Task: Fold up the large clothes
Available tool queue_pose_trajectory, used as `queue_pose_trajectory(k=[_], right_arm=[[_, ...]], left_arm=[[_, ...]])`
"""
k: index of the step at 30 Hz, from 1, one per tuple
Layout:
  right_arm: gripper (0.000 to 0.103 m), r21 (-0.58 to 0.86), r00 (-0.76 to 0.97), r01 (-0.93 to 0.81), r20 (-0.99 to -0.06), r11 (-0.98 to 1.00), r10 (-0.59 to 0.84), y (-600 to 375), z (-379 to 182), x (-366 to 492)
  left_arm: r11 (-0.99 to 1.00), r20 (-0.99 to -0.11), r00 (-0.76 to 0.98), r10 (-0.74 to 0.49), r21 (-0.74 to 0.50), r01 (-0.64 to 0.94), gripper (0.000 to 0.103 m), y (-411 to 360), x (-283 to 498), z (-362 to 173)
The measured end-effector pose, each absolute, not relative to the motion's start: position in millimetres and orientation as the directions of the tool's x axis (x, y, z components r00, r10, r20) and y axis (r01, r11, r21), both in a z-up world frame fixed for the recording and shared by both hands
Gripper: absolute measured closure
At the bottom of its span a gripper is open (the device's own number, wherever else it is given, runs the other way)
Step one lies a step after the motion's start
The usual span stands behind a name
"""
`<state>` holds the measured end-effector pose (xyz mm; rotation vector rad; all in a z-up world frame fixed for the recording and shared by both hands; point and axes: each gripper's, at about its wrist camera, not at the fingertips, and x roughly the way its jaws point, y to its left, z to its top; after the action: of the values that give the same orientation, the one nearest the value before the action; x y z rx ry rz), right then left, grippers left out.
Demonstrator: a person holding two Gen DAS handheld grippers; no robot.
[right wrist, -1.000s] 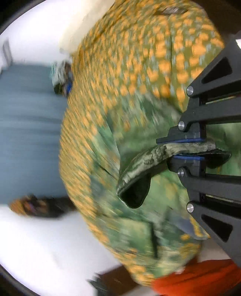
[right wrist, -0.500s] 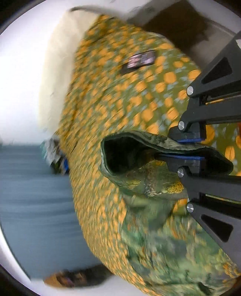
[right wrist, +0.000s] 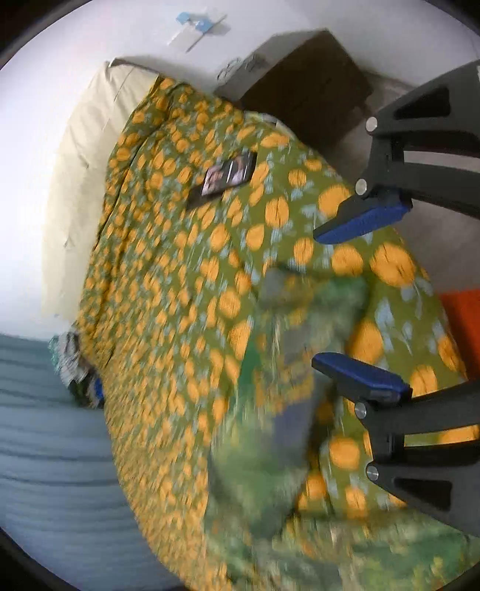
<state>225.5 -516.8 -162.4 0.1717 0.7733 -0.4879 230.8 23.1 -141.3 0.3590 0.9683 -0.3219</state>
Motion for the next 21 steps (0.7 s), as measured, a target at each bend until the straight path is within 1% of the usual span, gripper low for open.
queue_pose_trajectory(k=[3, 6, 8, 10, 11, 12, 13, 14, 15, 16, 19, 21], right_arm=[[0.041, 0.036, 0.69, 0.381, -0.676, 0.924, -0.258, -465.8, -151.9, 211.0], [0.04, 0.077, 0.757, 0.252, -0.636, 0.965, -0.147, -408.7, -149.3, 196.9], [0.04, 0.086, 0.781, 0.18, -0.619, 0.98, -0.089, -376.2, -151.8, 189.3], [0.04, 0.099, 0.794, 0.112, -0.607, 0.989, -0.029, -343.7, -157.2, 180.6], [0.04, 0.106, 0.795, 0.088, -0.607, 0.99, -0.006, -333.7, -159.5, 177.5], [0.04, 0.113, 0.792, 0.059, -0.61, 0.992, 0.022, -323.3, -163.6, 175.4], [0.04, 0.113, 0.783, 0.017, -0.619, 0.993, 0.057, -311.0, -167.8, 174.6], [0.04, 0.098, 0.774, -0.018, -0.628, 0.995, 0.076, -300.8, -170.1, 174.0], [0.04, 0.079, 0.772, -0.036, -0.63, 0.996, 0.078, -294.4, -170.5, 174.0], [0.04, 0.056, 0.776, -0.053, -0.626, 0.997, 0.077, -288.3, -169.7, 173.6], [0.04, 0.027, 0.788, -0.086, -0.609, 0.996, 0.085, -276.7, -165.8, 172.8], [0.04, 0.018, 0.792, -0.097, -0.604, 0.995, 0.088, -271.3, -165.2, 170.7]], left_arm=[[0.855, -0.869, 0.485, -0.095, 0.178, 0.486, 0.0, 4.9, 248.5, -177.6], [0.844, -0.875, 0.479, -0.071, 0.202, 0.496, 0.001, 1.5, 266.5, -201.6], [0.855, -0.879, 0.465, -0.11, 0.155, 0.495, 0.003, 9.5, 275.4, -205.2], [0.871, -0.886, 0.435, -0.159, 0.081, 0.484, 0.027, 22.4, 282.2, -203.8], [0.875, -0.889, 0.414, -0.193, 0.035, 0.483, 0.034, 28.5, 284.2, -202.1], [0.875, -0.888, 0.4, -0.227, -0.006, 0.484, 0.053, 32.9, 283.1, -200.5], [0.873, -0.887, 0.384, -0.257, -0.042, 0.487, 0.078, 36.2, 283.3, -198.9], [0.873, -0.885, 0.374, -0.278, -0.07, 0.482, 0.087, 40.1, 282.3, -195.8], [0.879, -0.88, 0.387, -0.275, -0.066, 0.473, 0.091, 42.2, 280.7, -191.9], [0.881, -0.876, 0.397, -0.273, -0.063, 0.469, 0.093, 42.8, 280.3, -189.1], [0.895, -0.854, 0.449, -0.264, -0.044, 0.443, 0.094, 46.6, 275.4, -170.8], [0.91, -0.823, 0.5, -0.269, -0.046, 0.412, 0.094, 54.0, 274.1, -150.1]])
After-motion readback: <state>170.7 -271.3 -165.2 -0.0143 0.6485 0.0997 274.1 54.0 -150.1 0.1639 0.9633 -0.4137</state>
